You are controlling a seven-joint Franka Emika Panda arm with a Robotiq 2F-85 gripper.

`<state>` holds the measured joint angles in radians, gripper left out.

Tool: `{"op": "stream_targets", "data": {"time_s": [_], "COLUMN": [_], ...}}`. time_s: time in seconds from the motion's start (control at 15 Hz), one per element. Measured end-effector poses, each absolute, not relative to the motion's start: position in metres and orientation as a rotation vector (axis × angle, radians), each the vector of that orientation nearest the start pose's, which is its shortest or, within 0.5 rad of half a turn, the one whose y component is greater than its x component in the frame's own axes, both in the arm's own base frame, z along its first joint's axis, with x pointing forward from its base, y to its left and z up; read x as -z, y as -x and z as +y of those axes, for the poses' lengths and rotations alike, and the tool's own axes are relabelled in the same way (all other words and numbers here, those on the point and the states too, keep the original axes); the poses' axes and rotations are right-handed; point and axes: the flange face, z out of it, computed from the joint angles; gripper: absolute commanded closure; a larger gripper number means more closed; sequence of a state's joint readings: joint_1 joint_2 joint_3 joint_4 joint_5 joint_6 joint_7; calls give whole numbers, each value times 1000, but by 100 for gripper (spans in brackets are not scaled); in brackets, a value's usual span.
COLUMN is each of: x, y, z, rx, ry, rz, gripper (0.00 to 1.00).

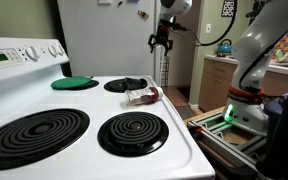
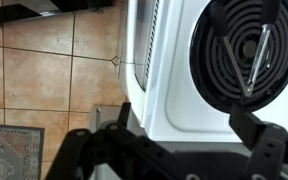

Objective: Put the tomato ketchup upside down

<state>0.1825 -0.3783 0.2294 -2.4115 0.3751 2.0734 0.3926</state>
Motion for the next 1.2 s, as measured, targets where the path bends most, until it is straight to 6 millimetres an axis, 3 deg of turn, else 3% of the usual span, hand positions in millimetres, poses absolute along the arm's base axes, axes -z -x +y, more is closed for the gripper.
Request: {"op": "stream_targets", "data": {"time_s": [0.27,0.4,0.53,0.8,1.0,1.2], "x": [-454,-460,-468,-480,-474,-460], "y": [-390,-388,-380,-348,-318,-301], "z": [196,213,247,340,404,447], "rx": [-82,-55,-25,6,-25,-73], "ry": [2892,2913,2940,2944,2910,2848], "rz": [232,96,-54,-388,-625,-857], "gripper": [0,0,0,0,0,0]}}
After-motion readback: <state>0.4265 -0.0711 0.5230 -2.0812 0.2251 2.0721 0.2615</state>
